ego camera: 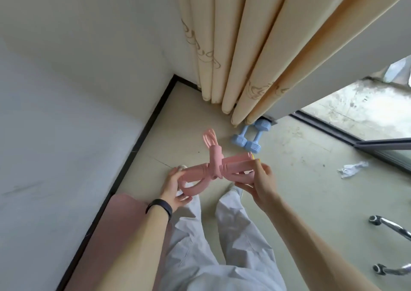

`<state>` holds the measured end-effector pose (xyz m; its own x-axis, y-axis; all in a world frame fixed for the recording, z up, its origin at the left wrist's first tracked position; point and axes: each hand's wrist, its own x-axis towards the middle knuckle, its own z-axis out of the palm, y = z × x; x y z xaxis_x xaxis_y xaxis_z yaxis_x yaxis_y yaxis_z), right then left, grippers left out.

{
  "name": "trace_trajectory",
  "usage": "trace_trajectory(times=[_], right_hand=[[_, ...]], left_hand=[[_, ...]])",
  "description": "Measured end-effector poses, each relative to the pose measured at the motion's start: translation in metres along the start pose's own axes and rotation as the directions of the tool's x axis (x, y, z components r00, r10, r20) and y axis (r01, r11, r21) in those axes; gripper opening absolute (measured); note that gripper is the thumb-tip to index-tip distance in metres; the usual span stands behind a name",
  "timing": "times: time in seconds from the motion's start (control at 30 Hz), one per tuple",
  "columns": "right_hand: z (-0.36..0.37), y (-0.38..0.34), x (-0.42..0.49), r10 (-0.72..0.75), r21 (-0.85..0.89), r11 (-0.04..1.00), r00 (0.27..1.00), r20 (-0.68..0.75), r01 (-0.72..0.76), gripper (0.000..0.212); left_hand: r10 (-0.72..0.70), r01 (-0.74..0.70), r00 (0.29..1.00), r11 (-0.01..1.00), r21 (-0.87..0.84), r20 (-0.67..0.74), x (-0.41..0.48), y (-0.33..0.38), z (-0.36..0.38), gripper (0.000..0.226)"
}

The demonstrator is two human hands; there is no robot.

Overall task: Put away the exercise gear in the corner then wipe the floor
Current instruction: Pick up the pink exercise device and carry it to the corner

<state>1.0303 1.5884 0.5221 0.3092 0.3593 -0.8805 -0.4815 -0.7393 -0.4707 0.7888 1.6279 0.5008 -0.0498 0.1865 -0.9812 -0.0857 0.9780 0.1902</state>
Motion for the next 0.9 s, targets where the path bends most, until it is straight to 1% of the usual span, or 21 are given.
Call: trace_trajectory(times=[0.1, 0.2, 0.27, 0.33, 0.43, 0.5, 0.53, 0.57, 0.63, 0.7, 0.77, 0.9], right_hand=[[0.014, 0.012, 0.026, 0.034, -0.045, 0.998, 0.996, -0.085, -0.038, 0.040], [0.035, 0.024, 0.060, 0.051, -0.126, 0.989, 0.986, -0.159, -0.072, 0.028], [0.047, 0.033, 0.084, 0.027, -0.214, 0.974, 0.983, -0.183, -0.067, 0.024], [0.058, 0.048, 0.111, -0.009, -0.321, 0.946, 0.980, -0.197, -0.055, 0.024], [0.069, 0.069, 0.149, -0.021, -0.391, 0.919, 0.981, -0.193, -0.057, 0.033], [0.073, 0.084, 0.183, -0.016, -0.399, 0.915, 0.985, -0.171, -0.054, 0.027], [0.076, 0.091, 0.201, -0.031, -0.405, 0.913, 0.987, -0.155, -0.035, 0.020], [0.079, 0.098, 0.217, -0.053, -0.412, 0.911, 0.989, -0.138, -0.009, 0.017], [0.086, 0.117, 0.256, -0.067, -0.413, 0.911, 0.992, -0.111, 0.016, 0.025], [0.091, 0.138, 0.291, -0.070, -0.387, 0.922, 0.991, -0.111, 0.022, 0.022], [0.095, 0.155, 0.324, -0.060, -0.324, 0.946, 0.991, -0.118, 0.019, 0.017], [0.096, 0.187, 0.395, -0.063, -0.260, 0.965, 0.989, -0.134, 0.026, 0.017]], left_hand=[[0.039, -0.040, 0.999, 0.990, 0.133, 0.013, 0.029, 0.020, -0.009, 0.029], [0.049, -0.042, 0.998, 0.990, 0.133, -0.045, 0.066, 0.040, -0.013, 0.027], [0.051, -0.039, 0.995, 0.990, 0.138, -0.082, 0.092, 0.051, -0.015, 0.023], [0.069, -0.055, 0.994, 0.983, 0.172, -0.079, 0.124, 0.060, -0.017, 0.019], [0.112, -0.091, 0.990, 0.970, 0.224, -0.081, 0.169, 0.070, -0.021, 0.021], [0.135, -0.112, 0.989, 0.954, 0.279, -0.066, 0.207, 0.078, -0.021, 0.030], [0.146, -0.122, 0.988, 0.945, 0.303, -0.056, 0.229, 0.081, -0.022, 0.033], [0.161, -0.138, 0.986, 0.937, 0.321, -0.046, 0.248, 0.085, -0.022, 0.034], [0.197, -0.170, 0.980, 0.920, 0.354, -0.041, 0.290, 0.088, -0.020, 0.033], [0.214, -0.181, 0.976, 0.906, 0.383, -0.047, 0.329, 0.082, -0.016, 0.032], [0.221, -0.183, 0.974, 0.898, 0.400, -0.050, 0.364, 0.077, -0.012, 0.032], [0.258, -0.215, 0.965, 0.863, 0.456, -0.034, 0.438, 0.072, -0.006, 0.034]])
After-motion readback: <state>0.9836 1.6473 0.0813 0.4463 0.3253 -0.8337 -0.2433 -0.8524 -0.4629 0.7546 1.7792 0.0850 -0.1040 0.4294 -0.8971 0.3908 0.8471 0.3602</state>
